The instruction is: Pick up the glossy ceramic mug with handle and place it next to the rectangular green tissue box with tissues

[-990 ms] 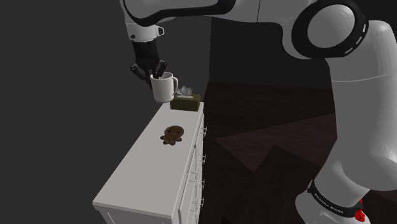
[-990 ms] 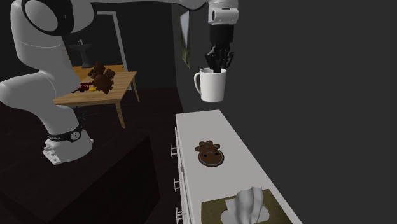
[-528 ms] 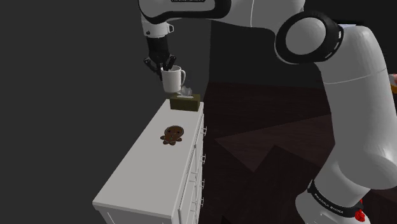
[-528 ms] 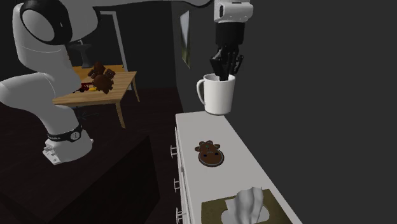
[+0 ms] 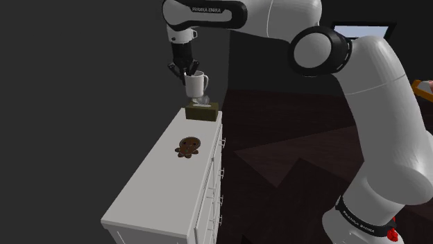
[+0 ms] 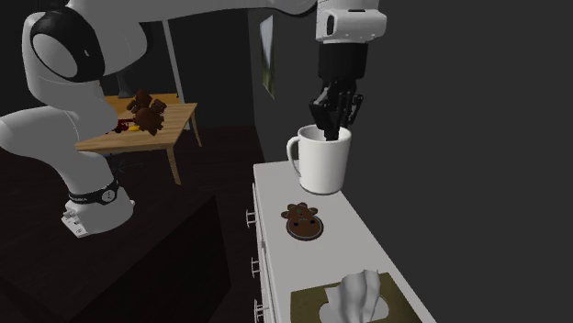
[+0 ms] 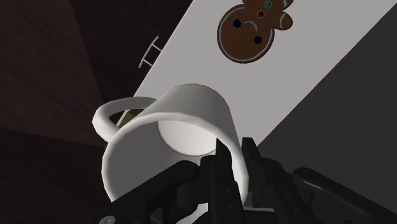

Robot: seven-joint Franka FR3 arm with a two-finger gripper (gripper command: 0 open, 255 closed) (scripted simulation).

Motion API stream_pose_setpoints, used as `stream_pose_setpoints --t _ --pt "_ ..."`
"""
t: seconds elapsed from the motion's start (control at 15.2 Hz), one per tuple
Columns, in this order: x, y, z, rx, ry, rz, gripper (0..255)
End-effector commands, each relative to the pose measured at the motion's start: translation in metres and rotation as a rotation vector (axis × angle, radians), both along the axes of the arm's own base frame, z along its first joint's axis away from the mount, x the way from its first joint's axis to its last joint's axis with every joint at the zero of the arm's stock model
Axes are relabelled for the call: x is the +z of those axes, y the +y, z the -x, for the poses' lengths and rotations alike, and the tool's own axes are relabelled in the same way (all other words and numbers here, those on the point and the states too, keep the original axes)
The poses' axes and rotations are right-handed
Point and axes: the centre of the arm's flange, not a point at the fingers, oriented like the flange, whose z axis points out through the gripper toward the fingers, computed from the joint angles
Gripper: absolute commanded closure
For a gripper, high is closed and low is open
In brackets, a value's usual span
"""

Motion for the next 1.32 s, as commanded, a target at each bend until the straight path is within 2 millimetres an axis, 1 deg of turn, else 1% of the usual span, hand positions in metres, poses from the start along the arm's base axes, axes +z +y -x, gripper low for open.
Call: stream_pose_setpoints --t 0.0,1.25 --pt "-0.01 -0.002 0.0 0.001 -0.001 0.0 255" --pt "-0.111 -0.002 0.0 0.001 -0.001 0.0 255"
